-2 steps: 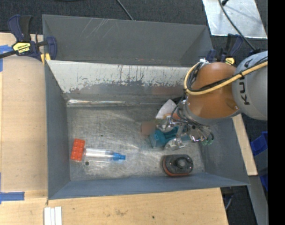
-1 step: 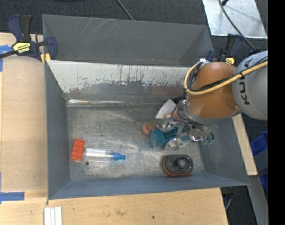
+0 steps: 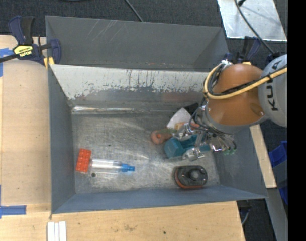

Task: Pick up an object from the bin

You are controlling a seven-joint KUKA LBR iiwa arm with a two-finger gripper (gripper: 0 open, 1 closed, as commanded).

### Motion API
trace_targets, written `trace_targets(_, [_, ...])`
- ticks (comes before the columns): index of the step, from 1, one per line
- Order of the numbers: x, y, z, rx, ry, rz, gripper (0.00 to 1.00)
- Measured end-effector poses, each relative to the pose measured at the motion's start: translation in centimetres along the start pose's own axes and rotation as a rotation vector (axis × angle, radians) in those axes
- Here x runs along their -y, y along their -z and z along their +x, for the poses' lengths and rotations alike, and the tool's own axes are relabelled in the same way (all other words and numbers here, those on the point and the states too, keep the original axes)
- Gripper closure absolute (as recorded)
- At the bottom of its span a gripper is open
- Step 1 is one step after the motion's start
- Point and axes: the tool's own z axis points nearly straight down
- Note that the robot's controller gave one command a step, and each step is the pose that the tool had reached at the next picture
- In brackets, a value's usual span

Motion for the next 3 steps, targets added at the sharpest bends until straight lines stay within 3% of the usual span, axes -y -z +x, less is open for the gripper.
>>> trace_targets(1, [-0.1,1.3,-0.6,0.002,-0.009,0.001,1.0])
trace_targets(2, [-0.1,5.4,-0.3,-0.008,-0.022,-0.003,1.0])
trace_targets(3, [-0.6,9.9,0.1,0.001,-0.022,0.001,1.0])
